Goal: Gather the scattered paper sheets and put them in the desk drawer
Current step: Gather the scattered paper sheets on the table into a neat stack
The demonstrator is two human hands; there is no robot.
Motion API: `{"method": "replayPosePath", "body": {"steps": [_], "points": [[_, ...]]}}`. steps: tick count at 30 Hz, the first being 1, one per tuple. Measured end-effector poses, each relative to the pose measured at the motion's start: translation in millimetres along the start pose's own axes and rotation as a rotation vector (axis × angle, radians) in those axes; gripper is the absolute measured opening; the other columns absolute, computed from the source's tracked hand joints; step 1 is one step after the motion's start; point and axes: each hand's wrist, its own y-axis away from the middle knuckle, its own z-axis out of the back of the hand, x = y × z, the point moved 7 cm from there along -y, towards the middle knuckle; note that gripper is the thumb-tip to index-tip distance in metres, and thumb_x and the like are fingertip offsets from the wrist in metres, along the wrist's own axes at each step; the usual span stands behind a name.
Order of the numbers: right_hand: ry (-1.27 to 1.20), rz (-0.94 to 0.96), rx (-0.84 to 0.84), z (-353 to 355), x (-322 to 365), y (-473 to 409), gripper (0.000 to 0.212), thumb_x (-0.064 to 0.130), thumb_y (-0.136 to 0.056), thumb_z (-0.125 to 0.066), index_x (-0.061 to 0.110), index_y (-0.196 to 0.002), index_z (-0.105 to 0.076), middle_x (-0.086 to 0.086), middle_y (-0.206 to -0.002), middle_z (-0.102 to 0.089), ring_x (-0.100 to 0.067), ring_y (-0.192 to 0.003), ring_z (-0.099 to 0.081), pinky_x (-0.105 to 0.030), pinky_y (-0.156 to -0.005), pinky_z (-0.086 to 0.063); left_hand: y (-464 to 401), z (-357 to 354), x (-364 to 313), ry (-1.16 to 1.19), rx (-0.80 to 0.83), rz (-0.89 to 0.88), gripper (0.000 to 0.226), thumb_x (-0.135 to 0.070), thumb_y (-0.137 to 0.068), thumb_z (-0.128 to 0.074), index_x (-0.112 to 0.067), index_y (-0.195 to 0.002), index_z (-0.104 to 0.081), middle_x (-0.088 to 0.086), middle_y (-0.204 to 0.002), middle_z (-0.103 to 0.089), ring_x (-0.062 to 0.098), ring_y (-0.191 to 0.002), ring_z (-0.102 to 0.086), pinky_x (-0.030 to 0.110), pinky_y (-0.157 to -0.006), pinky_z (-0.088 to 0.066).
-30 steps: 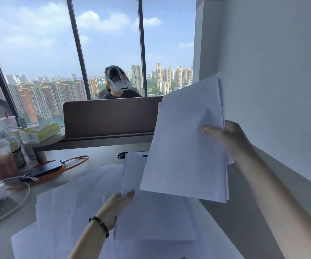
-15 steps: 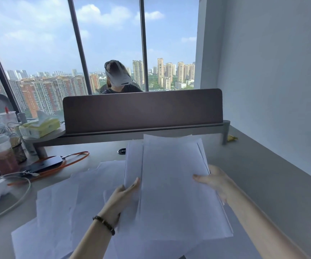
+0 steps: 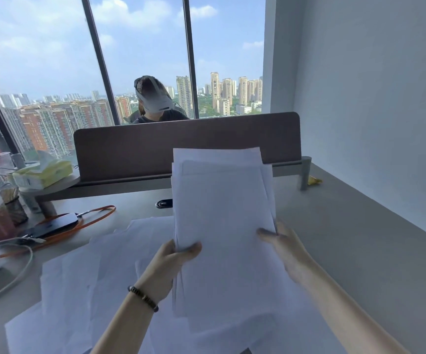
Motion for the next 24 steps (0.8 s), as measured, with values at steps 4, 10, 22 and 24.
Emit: {"method": "replayPosePath", "body": {"steps": [4, 10, 22, 24], "points": [[-0.025, 0.2, -0.018, -0.3, 35.8, 12.6, 0.042, -0.001, -0.099, -0.05, 0.025, -0.131, -0.059, 0.006, -0.117, -0.075, -0.014, -0.105, -0.073, -0.035, -0.086, -0.059, -1.6, -1.2, -24.3, -0.029, -0.063, -0.138, 0.034, -0.026, -0.077, -0.075, -0.004, -0.103, -0.076, 0.019, -0.108, -0.075, 0.04, -0.106, -0.069, 0.061, -0.098, -0.049], [-0.072, 0.304, -0.044, 0.5, 51.5, 27.1, 0.027, 0.012, -0.101, -0.057, 0.025, -0.125, -0.062, 0.006, -0.122, -0.073, -0.016, -0.117, -0.068, -0.039, -0.097, -0.054, 10.0, -10.2, -31.7, 0.019, -0.071, -0.214, 0.033, -0.026, -0.076, -0.077, -0.007, -0.103, -0.077, 0.014, -0.106, -0.077, 0.034, -0.104, -0.071, 0.044, -0.089, -0.058], [-0.21, 0.326, -0.045, -6.7, 49.1, 30.2, 0.028, 0.018, -0.101, -0.057, 0.025, -0.127, -0.063, 0.001, -0.125, -0.072, -0.022, -0.119, -0.067, -0.049, -0.102, -0.052, 13.7, -18.3, -42.2, 0.056, -0.149, -0.273, 0.031, -0.039, -0.069, -0.08, -0.019, -0.092, -0.082, 0.008, -0.101, -0.078, 0.024, -0.098, -0.072, 0.05, -0.094, -0.053], [-0.188, 0.355, -0.049, -3.8, 56.5, 31.4, 0.026, 0.017, -0.101, -0.056, 0.025, -0.125, -0.063, 0.003, -0.124, -0.072, -0.018, -0.117, -0.068, -0.042, -0.097, -0.054, 13.6, -15.4, -45.9, 0.068, -0.148, -0.285, 0.027, -0.035, -0.073, -0.079, -0.016, -0.092, -0.081, 0.011, -0.101, -0.078, 0.029, -0.099, -0.073, 0.05, -0.092, -0.055]]}}
